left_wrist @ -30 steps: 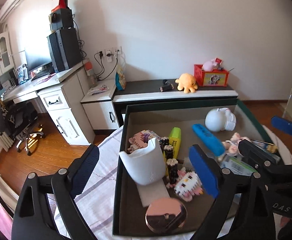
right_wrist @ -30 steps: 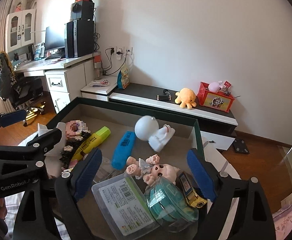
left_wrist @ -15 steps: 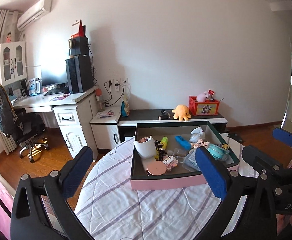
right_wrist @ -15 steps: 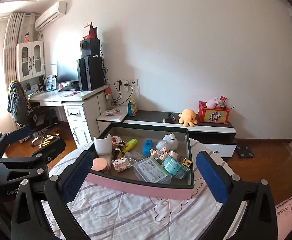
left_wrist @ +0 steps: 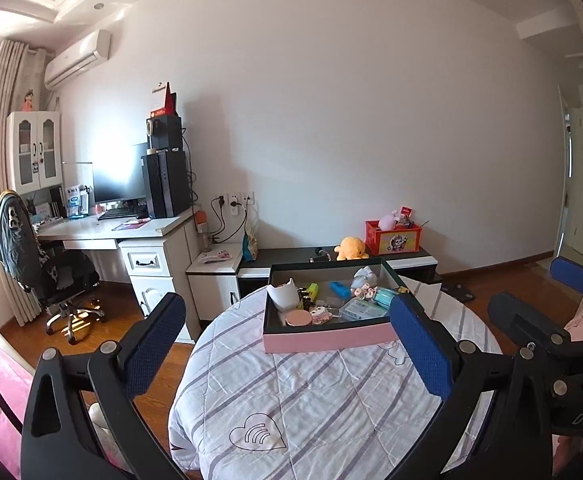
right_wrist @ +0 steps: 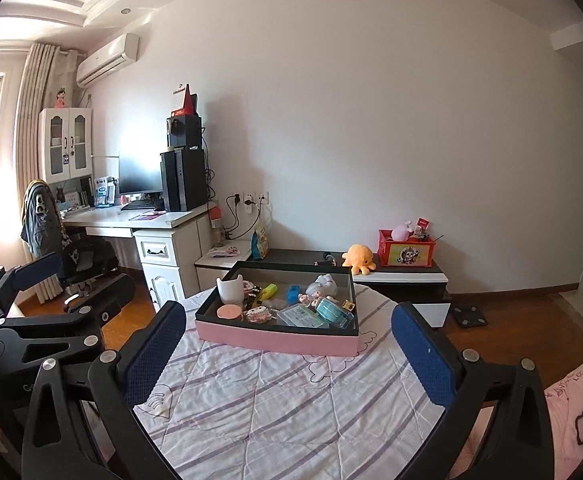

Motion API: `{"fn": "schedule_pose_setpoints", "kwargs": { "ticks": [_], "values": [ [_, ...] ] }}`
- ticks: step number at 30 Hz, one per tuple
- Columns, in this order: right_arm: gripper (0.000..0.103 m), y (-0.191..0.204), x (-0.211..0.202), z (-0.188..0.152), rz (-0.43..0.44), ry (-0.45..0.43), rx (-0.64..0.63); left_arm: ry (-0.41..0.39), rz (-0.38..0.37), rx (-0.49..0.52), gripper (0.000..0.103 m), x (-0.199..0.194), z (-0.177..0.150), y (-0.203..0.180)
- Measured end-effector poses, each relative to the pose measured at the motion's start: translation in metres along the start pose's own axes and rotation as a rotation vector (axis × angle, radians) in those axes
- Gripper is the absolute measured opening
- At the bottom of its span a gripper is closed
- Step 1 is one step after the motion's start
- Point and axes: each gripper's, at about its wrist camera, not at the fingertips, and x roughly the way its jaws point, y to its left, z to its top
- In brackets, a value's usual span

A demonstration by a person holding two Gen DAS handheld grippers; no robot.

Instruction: Organize rigid objects

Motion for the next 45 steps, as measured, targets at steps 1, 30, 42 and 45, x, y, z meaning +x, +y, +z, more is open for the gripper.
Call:
{"fn": "schedule_pose_setpoints", "kwargs": {
  "ticks": [1,30,42,45],
  "values": [
    [0.103,0.001,-0.007,0.001,-0.002,-0.007,-0.001,-0.01,0.002,-0.003,0.103,-0.008,0.001,0.0],
    [0.103,0.026,-0.097,0.012,-0.061,-0.113,-0.029,-0.105,0.048,-0.016,0.103,-0.095,0.008,0.006],
    [0.103,0.026,-0.097,0.015,-0.058,-0.112,-0.03,-0.127,0.051,-0.019,0.103,-0.094,0.005,0.005],
    [0.103,0.027,-0.098,0.015,-0.058,-0.112,-0.031,-0.127,0.05,-0.019,0.103,-0.094,0.005,0.005]
  ]
}}
